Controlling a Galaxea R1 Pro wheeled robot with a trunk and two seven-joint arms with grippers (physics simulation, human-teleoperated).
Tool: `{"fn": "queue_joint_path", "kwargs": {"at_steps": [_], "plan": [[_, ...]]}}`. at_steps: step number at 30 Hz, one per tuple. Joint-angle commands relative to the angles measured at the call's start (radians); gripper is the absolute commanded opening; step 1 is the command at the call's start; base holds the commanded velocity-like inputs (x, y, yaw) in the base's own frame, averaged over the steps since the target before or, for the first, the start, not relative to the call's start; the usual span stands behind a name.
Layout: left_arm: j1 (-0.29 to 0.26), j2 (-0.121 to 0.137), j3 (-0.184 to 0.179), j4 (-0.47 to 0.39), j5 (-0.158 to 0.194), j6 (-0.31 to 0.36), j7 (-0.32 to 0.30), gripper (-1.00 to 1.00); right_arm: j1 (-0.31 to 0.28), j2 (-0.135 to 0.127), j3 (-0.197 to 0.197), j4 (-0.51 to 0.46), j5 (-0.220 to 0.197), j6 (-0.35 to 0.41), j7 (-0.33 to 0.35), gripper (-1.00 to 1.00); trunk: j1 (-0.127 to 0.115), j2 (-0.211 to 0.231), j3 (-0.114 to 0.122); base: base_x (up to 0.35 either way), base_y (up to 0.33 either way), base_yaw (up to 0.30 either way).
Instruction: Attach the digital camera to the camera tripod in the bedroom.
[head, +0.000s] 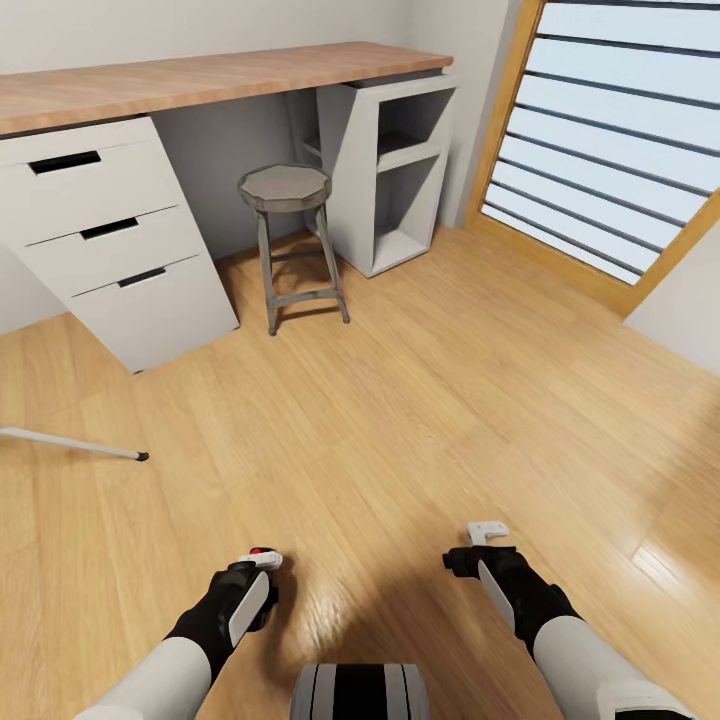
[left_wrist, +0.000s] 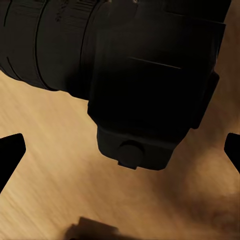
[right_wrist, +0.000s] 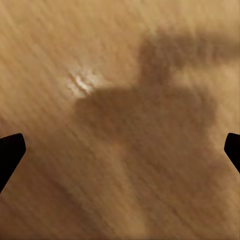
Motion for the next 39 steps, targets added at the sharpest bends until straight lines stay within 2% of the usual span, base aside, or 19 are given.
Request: {"fn": "queue_joint_path", "kwargs": {"at_steps": [1,14,15,20,39], "plan": [[0.000,0.001,-0.007,-0.002,0.011,0.003,0.009,1.00,0.000,0.000,0.003,-0.002,0.001,0.006,-0.002,1.00,0.000,0.000,-0.001,0.000,0.000,0.000],[0.000,-0.001,-0.007,-0.002,0.011,0.001,0.003,1.00,0.000,0.000,0.002,-0.001,0.001,0.006,-0.003,1.00,0.000,0.000,-0.001,0.000,0.000,0.000],[0.000,0.000,-0.007,0.001,0.011,0.000,-0.035,1.00,0.000,0.000,0.002,0.000,0.001,0.006,-0.003,1.00,0.000,0.000,-0.001,0.000,0.000,0.000],[0.000,0.003,-0.009,0.005,0.004,-0.001,-0.124,1.00,0.000,-0.002,0.002,0.001,0.001,0.005,-0.003,1.00,0.000,0.000,-0.001,0.000,0.000,0.000],[0.000,0.005,-0.010,0.009,0.000,-0.001,-0.140,1.00,0.000,-0.003,0.002,0.001,0.001,0.005,-0.003,1.00,0.000,0.000,-0.001,0.000,0.000,0.000]]}}
